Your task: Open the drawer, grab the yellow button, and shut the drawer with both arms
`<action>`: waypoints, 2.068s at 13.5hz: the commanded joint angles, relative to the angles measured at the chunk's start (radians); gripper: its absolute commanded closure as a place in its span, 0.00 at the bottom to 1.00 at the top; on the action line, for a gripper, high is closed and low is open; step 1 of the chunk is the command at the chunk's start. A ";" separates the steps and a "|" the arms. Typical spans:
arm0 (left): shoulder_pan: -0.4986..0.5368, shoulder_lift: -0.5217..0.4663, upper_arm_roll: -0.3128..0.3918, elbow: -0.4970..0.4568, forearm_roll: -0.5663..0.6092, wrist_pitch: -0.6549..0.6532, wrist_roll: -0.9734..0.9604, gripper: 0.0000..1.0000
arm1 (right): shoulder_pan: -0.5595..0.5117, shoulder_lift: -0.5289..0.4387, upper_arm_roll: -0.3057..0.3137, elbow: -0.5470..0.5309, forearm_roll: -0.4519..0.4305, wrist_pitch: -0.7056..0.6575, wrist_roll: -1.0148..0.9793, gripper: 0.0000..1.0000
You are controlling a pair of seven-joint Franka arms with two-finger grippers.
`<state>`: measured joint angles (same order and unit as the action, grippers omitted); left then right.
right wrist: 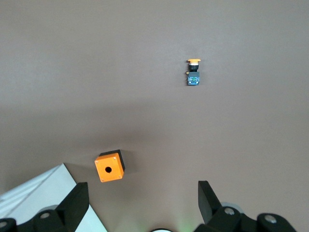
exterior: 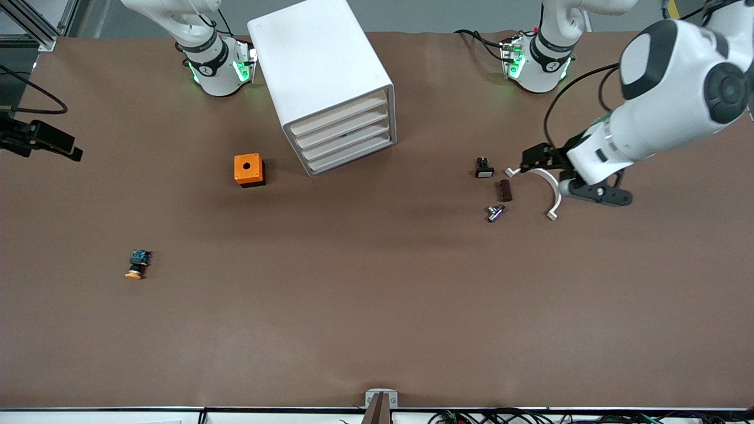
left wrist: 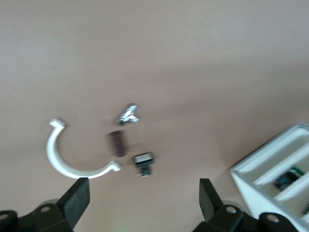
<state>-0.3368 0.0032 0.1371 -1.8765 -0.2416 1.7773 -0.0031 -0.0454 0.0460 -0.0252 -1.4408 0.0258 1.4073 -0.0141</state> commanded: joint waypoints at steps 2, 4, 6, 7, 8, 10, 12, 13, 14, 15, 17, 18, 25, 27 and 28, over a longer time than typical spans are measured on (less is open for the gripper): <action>0.071 -0.132 -0.011 -0.108 0.108 0.008 0.015 0.00 | -0.048 -0.017 0.001 0.013 -0.003 -0.044 -0.115 0.00; 0.084 -0.172 -0.013 -0.128 0.189 0.008 0.029 0.00 | -0.045 -0.020 0.004 0.016 -0.010 -0.044 -0.100 0.00; 0.114 -0.186 -0.013 -0.128 0.219 0.008 0.113 0.00 | -0.041 -0.021 0.008 0.016 -0.014 -0.044 -0.103 0.00; 0.128 -0.187 -0.013 -0.127 0.225 0.008 0.164 0.00 | -0.039 -0.023 0.010 0.014 -0.014 -0.045 -0.104 0.00; 0.140 -0.199 -0.011 -0.125 0.240 0.008 0.204 0.00 | -0.031 -0.025 0.010 0.014 -0.015 -0.051 -0.101 0.00; 0.163 -0.201 -0.010 -0.104 0.248 0.008 0.256 0.00 | -0.031 -0.047 0.010 0.011 -0.011 -0.057 -0.058 0.00; 0.179 -0.190 -0.008 -0.063 0.248 -0.001 0.279 0.00 | -0.028 -0.063 0.011 0.003 -0.006 -0.089 -0.003 0.00; 0.183 -0.181 -0.007 -0.041 0.246 -0.007 0.290 0.00 | -0.027 -0.069 0.011 0.003 -0.006 -0.097 -0.004 0.00; 0.194 -0.175 -0.005 -0.017 0.246 -0.007 0.304 0.00 | -0.027 -0.071 0.010 0.002 -0.003 -0.099 -0.003 0.00; 0.214 -0.170 -0.007 0.009 0.246 -0.012 0.317 0.00 | -0.027 -0.071 0.010 0.003 0.000 -0.099 -0.004 0.00; 0.229 -0.166 -0.007 0.058 0.245 -0.028 0.333 0.00 | -0.025 -0.068 0.010 0.006 -0.001 -0.097 -0.017 0.00; 0.229 -0.157 -0.007 0.085 0.246 -0.036 0.331 0.00 | -0.025 -0.066 0.010 0.011 -0.006 -0.096 -0.017 0.00; 0.225 -0.094 -0.008 0.174 0.246 -0.038 0.328 0.00 | -0.013 -0.107 0.010 -0.009 -0.001 -0.100 -0.001 0.00; 0.220 -0.089 -0.010 0.175 0.246 -0.038 0.328 0.00 | -0.017 -0.107 0.008 -0.009 0.003 -0.103 0.020 0.00; 0.229 -0.091 -0.016 0.177 0.246 -0.038 0.327 0.00 | -0.017 -0.110 0.008 -0.013 0.006 -0.102 0.052 0.00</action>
<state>-0.1157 -0.0943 0.1310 -1.7304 -0.0139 1.7633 0.3148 -0.0661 -0.0443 -0.0150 -1.4339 0.0255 1.3082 -0.0137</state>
